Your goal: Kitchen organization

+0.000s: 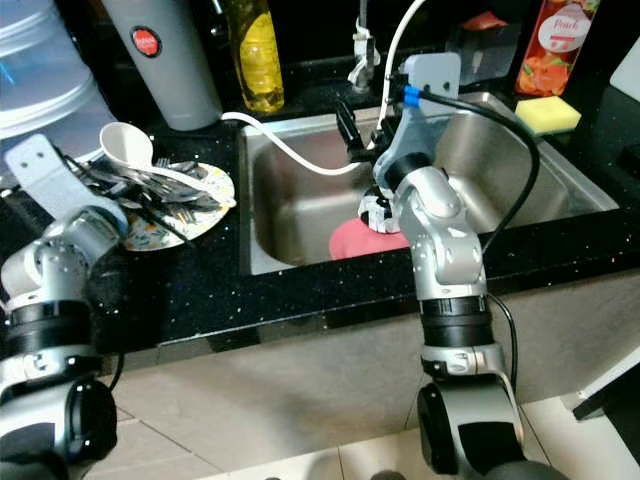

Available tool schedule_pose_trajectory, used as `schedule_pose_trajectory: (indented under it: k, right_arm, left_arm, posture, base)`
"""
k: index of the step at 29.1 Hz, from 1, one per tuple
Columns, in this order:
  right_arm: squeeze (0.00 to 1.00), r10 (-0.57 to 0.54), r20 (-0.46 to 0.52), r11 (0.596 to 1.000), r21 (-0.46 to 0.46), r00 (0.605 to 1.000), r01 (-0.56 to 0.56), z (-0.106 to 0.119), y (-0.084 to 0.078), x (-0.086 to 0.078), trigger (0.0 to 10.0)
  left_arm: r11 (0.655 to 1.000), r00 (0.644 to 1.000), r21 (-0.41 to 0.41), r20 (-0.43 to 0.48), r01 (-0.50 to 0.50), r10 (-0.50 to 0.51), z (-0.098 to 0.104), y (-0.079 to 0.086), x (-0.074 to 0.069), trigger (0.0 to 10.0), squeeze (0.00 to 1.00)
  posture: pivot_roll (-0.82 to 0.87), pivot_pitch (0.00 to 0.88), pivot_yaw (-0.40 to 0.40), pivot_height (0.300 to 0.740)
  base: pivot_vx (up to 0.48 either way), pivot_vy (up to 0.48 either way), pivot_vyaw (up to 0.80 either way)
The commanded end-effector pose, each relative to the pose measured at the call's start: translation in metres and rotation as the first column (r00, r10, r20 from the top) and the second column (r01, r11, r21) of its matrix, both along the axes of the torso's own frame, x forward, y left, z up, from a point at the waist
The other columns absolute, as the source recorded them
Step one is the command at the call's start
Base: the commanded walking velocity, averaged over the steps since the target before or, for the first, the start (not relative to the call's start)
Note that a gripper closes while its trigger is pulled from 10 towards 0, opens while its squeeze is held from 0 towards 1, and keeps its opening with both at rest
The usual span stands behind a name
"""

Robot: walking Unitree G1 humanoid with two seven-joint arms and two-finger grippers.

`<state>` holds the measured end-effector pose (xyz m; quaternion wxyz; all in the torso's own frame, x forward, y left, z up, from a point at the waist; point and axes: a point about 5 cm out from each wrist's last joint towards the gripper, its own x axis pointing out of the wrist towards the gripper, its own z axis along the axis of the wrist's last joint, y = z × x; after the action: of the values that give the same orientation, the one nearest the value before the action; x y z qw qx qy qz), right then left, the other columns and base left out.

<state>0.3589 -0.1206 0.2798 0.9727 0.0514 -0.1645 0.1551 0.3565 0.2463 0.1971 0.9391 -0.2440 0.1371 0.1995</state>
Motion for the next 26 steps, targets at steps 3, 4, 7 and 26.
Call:
schedule_pose_trajectory:
  k: [3,4,7,26]
  right_arm:
    - [0.00,0.002,0.003,1.000,0.014,1.000,-0.002,0.002,0.000,-0.003,10.0]
    - [0.00,0.001,0.003,1.000,0.015,1.000,-0.001,0.002,0.000,-0.003,10.0]
    - [0.00,-0.008,0.003,1.000,0.020,1.000,0.008,0.002,-0.003,-0.003,10.0]
    - [0.00,-0.004,-0.006,1.000,0.028,1.000,0.004,0.002,-0.002,-0.002,10.0]
  left_arm:
    - [0.997,0.999,-0.059,-0.024,0.039,-0.041,-0.008,-0.005,0.005,0.0,0.00]
    - [0.997,0.999,-0.072,-0.027,0.036,-0.038,-0.009,-0.004,0.006,0.0,0.00]
    - [0.999,0.999,-0.045,-0.044,0.005,-0.007,-0.012,0.001,0.006,0.0,0.00]
    - [0.994,0.996,0.096,0.082,-0.050,0.042,0.013,-0.001,0.005,10.0,0.00]
  posture:
    - [-0.10,0.029,0.099,0.740]
    - [-0.10,0.029,0.100,0.740]
    - [-0.10,0.033,0.101,0.740]
    - [-0.10,0.037,0.092,0.740]
  base:
    - [0.000,0.000,0.00]
    - [0.000,0.000,0.00]
    - [0.000,0.000,0.00]
    - [0.000,0.000,0.00]
